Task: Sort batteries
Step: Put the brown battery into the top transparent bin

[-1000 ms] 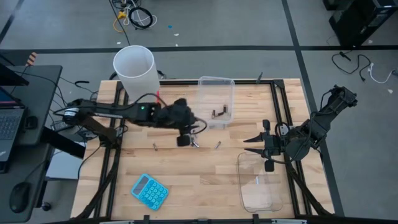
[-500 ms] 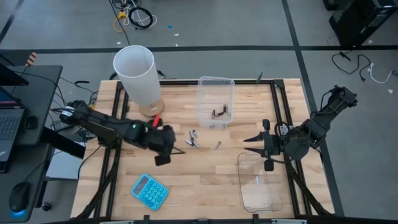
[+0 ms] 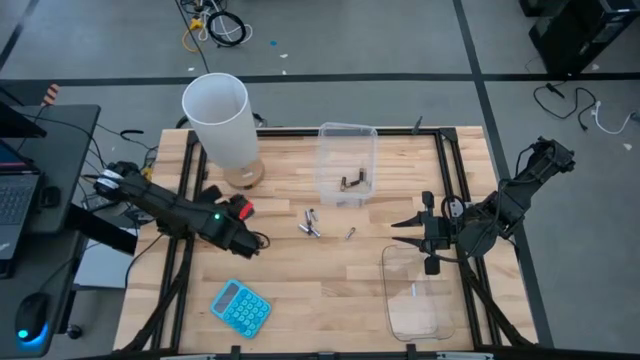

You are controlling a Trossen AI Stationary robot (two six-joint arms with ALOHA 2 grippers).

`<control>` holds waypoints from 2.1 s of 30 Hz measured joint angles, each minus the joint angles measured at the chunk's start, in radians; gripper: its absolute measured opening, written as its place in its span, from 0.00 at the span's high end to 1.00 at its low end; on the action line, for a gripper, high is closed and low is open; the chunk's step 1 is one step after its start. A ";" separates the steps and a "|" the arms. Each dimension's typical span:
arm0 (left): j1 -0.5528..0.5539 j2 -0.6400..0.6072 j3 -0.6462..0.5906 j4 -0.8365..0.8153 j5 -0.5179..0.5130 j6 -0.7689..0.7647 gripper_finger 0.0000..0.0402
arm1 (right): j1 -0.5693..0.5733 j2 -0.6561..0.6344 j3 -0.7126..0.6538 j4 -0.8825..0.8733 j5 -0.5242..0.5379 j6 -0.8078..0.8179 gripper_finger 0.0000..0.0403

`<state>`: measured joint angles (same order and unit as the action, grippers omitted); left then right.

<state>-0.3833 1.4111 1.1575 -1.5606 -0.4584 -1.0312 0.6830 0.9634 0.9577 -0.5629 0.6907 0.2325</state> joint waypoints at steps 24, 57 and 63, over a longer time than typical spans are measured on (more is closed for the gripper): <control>0.185 -0.599 -0.535 0.315 0.003 -0.074 1.00 | 0.000 0.000 0.000 0.008 0.000 0.000 0.71; 0.802 -0.355 -0.559 0.409 -0.027 0.166 1.00 | -0.039 0.000 0.000 0.031 0.000 -0.035 0.71; 0.862 -0.268 -0.582 0.465 -0.055 0.191 1.00 | -0.040 0.000 0.000 0.031 0.000 -0.034 0.71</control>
<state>0.4785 1.1427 0.5757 -1.0959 -0.5132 -0.8398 0.6434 0.9630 0.9577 -0.5319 0.6906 0.1982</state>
